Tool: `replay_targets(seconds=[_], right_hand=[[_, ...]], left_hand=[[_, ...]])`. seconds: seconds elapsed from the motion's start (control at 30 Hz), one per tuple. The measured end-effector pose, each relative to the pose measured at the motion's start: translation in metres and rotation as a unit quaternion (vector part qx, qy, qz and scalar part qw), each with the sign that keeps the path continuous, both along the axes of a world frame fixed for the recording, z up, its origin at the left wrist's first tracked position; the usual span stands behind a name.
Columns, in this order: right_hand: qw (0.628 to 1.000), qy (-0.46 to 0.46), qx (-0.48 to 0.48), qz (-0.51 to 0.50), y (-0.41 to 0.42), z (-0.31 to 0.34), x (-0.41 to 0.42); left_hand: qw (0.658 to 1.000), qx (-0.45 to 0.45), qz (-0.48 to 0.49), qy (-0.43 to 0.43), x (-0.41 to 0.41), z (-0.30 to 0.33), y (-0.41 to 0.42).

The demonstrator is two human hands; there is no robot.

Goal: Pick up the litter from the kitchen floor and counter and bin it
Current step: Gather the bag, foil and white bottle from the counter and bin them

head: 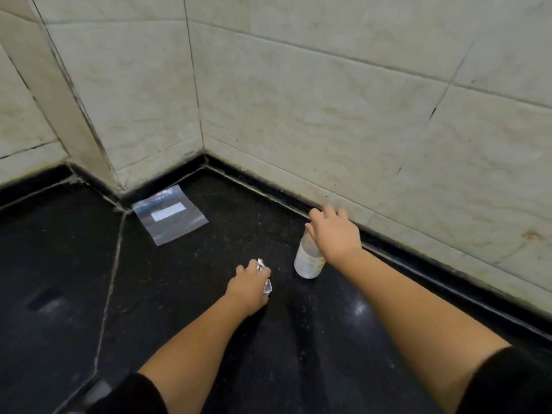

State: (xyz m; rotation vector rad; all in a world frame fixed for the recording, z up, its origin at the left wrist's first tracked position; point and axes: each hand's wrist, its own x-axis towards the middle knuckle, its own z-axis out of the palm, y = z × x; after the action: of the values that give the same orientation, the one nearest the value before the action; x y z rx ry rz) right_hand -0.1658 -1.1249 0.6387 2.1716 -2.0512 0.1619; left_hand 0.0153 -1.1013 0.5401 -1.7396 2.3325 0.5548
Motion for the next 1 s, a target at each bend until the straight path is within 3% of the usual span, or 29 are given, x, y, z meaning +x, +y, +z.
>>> replay_targets(seconds=[0.23, 0.53, 0.8, 1.0], right_hand=[[0.998, -0.009, 0.056, 0.021, 0.000, 0.017, 0.020], [0.975, -0.138, 0.170, -0.043, -0.079, 0.022, 0.111], [0.962, -0.126, 0.231, -0.074, -0.127, -0.004, 0.173], [0.954, -0.125, 0.248, -0.114, -0.137, -0.010, 0.176]], left_hand=[[0.993, 0.036, 0.105, 0.037, 0.044, 0.013, 0.019], [0.978, -0.002, 0.208, 0.033, 0.177, 0.042, -0.111], [0.991, 0.092, 0.089, -0.040, 0.221, 0.029, -0.201], [0.967, 0.162, -0.018, -0.198, 0.197, 0.028, -0.216]])
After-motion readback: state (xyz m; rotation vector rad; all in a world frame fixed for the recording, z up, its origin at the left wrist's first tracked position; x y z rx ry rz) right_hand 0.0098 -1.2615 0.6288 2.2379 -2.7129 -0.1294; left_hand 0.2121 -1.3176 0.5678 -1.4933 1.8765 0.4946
